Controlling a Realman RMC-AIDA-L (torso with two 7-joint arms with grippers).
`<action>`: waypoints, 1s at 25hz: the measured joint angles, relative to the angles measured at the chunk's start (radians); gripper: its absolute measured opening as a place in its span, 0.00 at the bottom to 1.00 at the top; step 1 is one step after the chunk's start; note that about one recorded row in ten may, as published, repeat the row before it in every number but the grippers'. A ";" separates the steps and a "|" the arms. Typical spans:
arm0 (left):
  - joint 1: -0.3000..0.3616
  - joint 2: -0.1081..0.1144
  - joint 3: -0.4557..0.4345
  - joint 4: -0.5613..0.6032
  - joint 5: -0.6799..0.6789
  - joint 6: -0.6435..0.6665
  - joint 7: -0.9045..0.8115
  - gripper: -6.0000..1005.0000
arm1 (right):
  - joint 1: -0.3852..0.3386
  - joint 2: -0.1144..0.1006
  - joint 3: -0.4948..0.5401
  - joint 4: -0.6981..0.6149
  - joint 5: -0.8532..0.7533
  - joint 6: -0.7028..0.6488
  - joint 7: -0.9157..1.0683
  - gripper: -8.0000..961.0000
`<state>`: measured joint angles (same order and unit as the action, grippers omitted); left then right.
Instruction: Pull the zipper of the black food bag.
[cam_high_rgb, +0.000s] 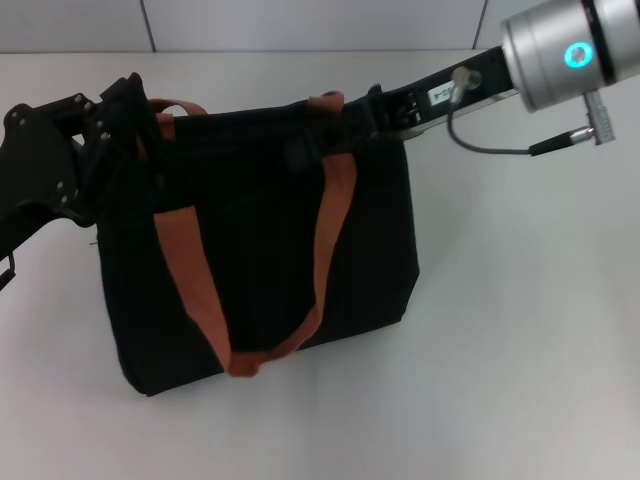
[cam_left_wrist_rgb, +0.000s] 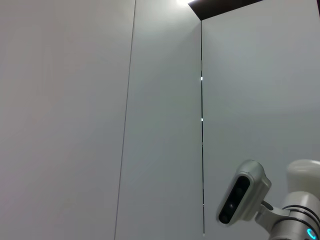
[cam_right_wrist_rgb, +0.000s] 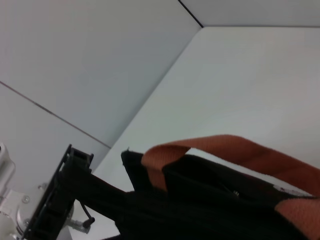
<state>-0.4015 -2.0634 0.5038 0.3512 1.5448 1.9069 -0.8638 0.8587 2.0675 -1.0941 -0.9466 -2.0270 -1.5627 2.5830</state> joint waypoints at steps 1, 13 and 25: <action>0.000 0.000 0.000 0.000 0.000 0.000 0.000 0.06 | 0.000 0.000 0.000 0.000 0.000 0.000 0.000 0.52; -0.003 -0.001 0.004 0.000 0.004 0.032 -0.002 0.06 | -0.026 0.019 -0.077 -0.032 0.001 0.106 0.002 0.37; 0.007 -0.001 0.001 0.000 0.003 0.060 -0.003 0.06 | -0.201 0.020 -0.073 -0.323 -0.046 0.142 0.038 0.06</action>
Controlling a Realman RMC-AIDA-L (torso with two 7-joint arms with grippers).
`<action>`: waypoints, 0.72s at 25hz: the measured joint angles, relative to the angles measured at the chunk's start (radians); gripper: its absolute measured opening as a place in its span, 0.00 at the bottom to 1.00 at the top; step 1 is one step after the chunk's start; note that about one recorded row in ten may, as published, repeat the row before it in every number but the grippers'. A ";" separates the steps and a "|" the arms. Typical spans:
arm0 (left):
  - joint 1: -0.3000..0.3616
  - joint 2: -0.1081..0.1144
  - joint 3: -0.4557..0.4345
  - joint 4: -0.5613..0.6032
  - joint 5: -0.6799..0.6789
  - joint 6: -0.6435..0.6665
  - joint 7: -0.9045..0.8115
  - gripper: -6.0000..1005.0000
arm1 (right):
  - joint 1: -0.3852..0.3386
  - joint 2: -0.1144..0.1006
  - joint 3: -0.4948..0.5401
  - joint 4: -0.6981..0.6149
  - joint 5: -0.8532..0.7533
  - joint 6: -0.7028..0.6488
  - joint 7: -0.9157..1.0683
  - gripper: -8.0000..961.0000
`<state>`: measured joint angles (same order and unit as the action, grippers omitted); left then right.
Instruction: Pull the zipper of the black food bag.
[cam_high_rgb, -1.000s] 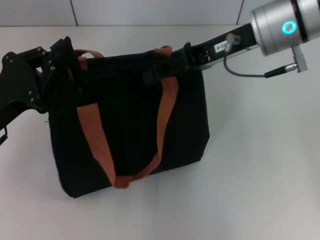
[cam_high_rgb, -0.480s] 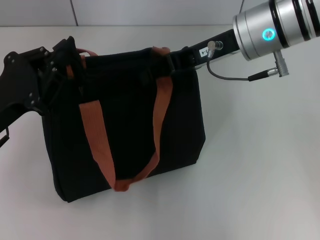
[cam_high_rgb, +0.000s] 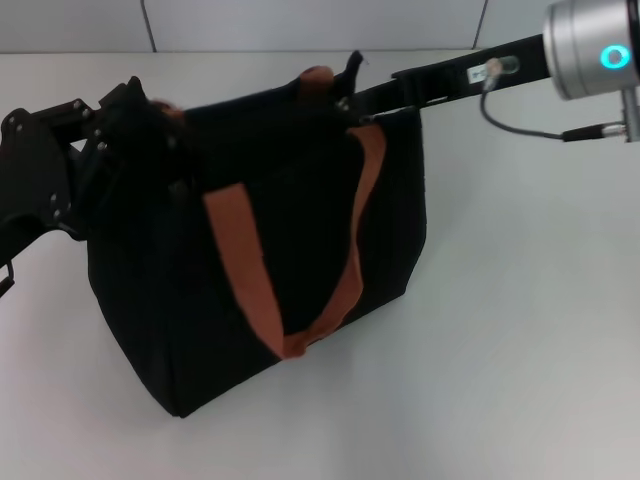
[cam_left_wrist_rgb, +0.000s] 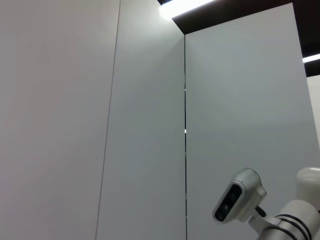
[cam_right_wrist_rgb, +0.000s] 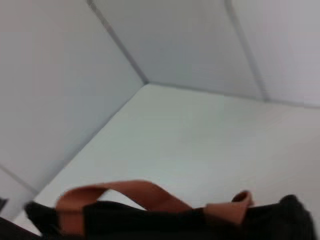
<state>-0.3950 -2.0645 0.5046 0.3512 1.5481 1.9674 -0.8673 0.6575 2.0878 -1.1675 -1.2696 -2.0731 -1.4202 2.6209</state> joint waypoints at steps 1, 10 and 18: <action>0.000 0.000 0.000 0.000 0.000 0.000 0.000 0.06 | -0.016 0.000 0.003 -0.033 -0.016 0.001 0.009 0.05; 0.002 0.001 -0.002 0.000 -0.002 0.006 0.000 0.06 | -0.100 -0.001 0.067 -0.163 0.037 -0.031 -0.017 0.01; 0.019 0.008 -0.012 -0.004 -0.003 -0.004 -0.027 0.06 | -0.178 -0.007 0.176 -0.053 0.364 -0.076 -0.278 0.12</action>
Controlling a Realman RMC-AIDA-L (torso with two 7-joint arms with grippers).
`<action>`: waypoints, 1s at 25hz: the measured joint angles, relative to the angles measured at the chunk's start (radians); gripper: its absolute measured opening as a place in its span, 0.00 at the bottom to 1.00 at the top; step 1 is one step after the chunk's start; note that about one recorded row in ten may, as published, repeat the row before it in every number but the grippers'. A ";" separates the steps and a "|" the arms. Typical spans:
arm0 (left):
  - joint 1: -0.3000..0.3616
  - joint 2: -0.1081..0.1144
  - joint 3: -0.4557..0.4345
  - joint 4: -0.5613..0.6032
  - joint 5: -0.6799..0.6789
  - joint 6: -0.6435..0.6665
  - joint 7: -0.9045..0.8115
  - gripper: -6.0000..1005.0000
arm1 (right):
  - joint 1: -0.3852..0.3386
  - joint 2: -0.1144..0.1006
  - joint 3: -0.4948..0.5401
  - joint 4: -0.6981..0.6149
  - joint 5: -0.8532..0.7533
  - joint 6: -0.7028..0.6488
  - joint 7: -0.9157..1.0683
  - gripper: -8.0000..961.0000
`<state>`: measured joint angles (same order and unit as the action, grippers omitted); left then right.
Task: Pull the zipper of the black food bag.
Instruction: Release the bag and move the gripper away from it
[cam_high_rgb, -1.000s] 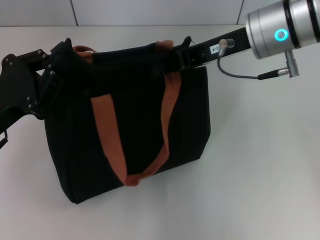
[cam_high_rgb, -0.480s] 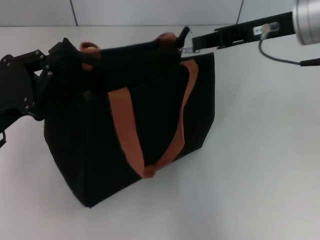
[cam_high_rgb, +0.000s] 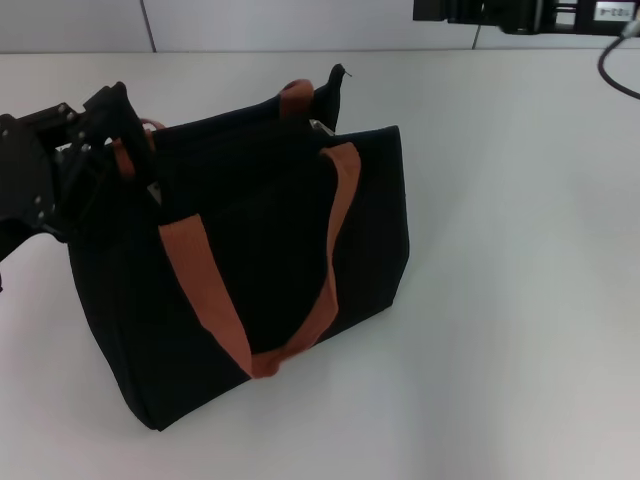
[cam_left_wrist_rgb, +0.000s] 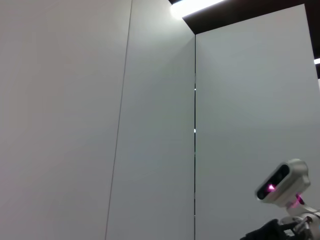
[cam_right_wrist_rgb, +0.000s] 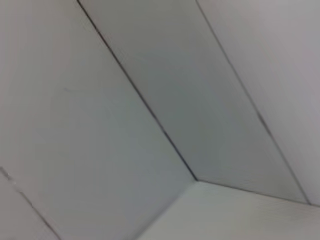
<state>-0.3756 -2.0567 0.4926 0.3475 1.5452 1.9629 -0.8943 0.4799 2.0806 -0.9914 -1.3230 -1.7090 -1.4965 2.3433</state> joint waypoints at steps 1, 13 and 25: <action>0.004 0.001 -0.004 0.000 0.000 -0.003 -0.008 0.06 | -0.002 -0.001 0.010 0.032 0.028 -0.016 -0.035 0.15; 0.063 0.093 -0.012 0.050 0.040 -0.091 -0.203 0.13 | 0.025 -0.002 0.123 0.337 0.090 -0.239 -0.405 0.64; 0.074 0.187 -0.030 0.347 0.249 -0.095 -0.525 0.72 | 0.034 -0.013 0.144 0.504 0.096 -0.284 -0.617 0.65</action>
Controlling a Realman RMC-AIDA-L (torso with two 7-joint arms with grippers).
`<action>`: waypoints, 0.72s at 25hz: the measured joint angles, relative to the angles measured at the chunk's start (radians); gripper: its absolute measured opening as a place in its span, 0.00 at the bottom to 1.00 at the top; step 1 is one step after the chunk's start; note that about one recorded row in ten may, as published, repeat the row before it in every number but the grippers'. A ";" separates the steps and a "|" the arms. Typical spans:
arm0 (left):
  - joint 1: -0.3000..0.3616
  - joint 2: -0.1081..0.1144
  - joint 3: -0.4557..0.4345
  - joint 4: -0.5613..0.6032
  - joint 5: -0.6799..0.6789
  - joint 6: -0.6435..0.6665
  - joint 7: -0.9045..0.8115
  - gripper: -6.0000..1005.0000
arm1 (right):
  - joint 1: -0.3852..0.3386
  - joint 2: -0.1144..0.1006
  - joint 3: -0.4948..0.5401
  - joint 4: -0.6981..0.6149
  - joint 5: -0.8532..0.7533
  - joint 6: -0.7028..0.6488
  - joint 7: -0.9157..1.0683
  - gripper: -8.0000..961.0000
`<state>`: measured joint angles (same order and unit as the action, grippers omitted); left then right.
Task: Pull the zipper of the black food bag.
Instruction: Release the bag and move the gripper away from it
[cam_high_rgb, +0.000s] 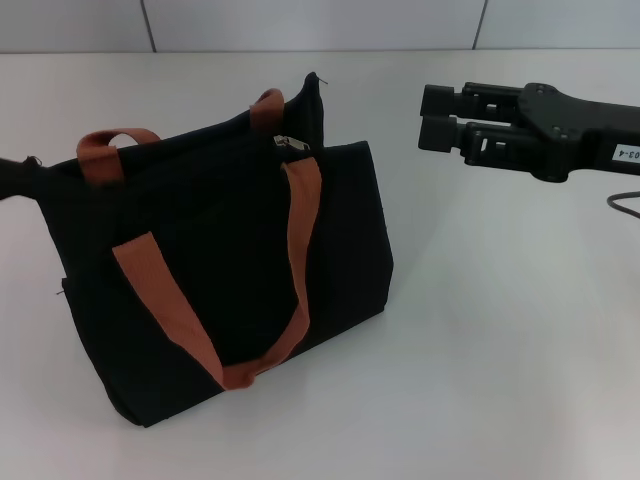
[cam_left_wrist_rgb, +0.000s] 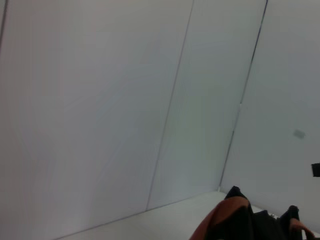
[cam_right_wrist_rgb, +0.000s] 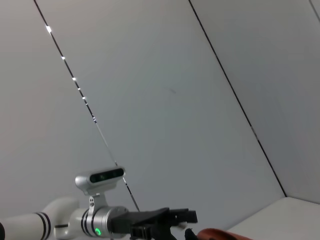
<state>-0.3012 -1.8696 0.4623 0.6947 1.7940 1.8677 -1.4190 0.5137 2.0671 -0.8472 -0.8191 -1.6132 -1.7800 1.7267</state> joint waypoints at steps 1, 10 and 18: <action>0.006 0.000 -0.014 0.065 0.008 -0.006 -0.016 0.73 | 0.000 0.000 0.000 0.002 0.000 0.000 -0.006 0.65; 0.016 0.011 -0.011 0.162 0.009 0.090 0.074 0.81 | 0.000 -0.001 -0.006 0.016 -0.002 0.005 -0.033 0.65; 0.004 -0.037 -0.156 0.159 -0.071 0.115 0.179 0.81 | -0.010 0.005 -0.011 0.021 -0.005 0.004 -0.100 0.65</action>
<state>-0.2972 -1.9071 0.3066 0.8542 1.7232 1.9830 -1.2397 0.5041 2.0720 -0.8586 -0.7978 -1.6179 -1.7764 1.6262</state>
